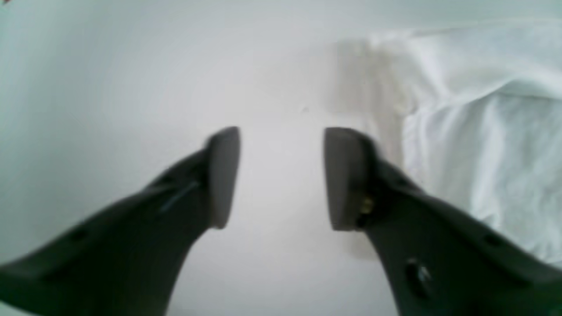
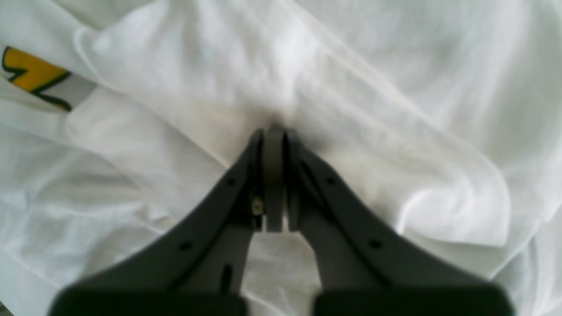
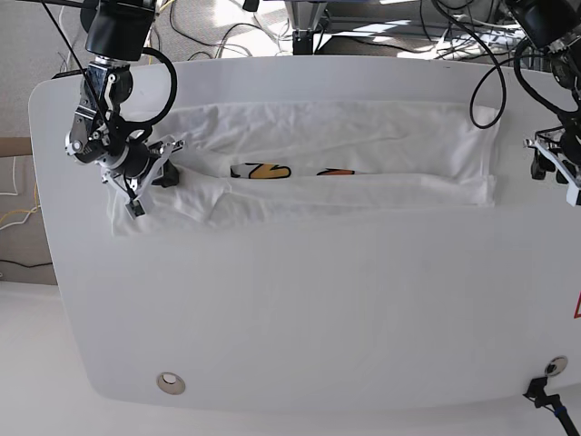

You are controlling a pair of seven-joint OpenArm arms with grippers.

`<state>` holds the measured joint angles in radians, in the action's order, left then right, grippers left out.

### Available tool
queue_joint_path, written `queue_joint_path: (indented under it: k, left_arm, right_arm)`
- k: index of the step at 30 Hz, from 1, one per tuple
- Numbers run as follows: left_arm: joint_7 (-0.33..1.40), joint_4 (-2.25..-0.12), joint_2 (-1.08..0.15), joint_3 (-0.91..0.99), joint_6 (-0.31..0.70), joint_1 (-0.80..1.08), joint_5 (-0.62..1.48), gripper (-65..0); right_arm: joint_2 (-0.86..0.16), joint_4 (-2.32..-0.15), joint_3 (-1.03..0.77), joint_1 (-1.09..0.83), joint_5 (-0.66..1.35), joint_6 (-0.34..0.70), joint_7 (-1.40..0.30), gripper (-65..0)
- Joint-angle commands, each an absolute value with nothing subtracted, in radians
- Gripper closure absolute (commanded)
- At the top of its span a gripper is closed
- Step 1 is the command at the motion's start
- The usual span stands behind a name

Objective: Fold the T-shirt properly
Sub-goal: 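Grasp the folded edge with both grippers and smooth it flat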

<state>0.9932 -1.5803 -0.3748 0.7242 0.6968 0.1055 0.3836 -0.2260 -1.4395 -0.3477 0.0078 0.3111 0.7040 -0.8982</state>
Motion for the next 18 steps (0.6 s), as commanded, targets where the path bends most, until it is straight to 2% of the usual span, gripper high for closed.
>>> queue_joint_path:
  k: [1, 2, 4, 10, 18]
  left_arm:
    - [1.000, -1.573, -0.390, 0.739, 0.698, 0.099, 0.414, -41.9]
    - [1.013, -1.547, -0.390, 0.746, 0.698, 0.099, 0.435, -46.4]
    - [1.047, -1.481, -0.390, 0.766, 0.698, 0.099, 0.493, -49.6]
    - [1.082, -1.302, -0.392, 0.728, 0.698, 0.099, 0.647, -49.9]
    - [1.082, -1.280, -0.390, 0.633, 0.698, 0.119, 0.785, -49.9]
  right_arm:
    - [-0.234, -1.443, -0.349, 0.010, 0.282, 0.698, -0.931, 0.0]
    - [-0.234, -1.443, -0.349, 0.010, 0.282, 0.698, -0.931, 0.0]
    - [-0.232, -1.443, -0.349, 0.010, 0.282, 0.698, -0.931, 0.0]
    - [-0.216, -1.443, -0.349, 0.010, 0.283, 0.698, -0.931, 0.0]
    - [-0.214, -1.445, -0.349, -0.005, 0.283, 0.698, -0.931, 0.0]
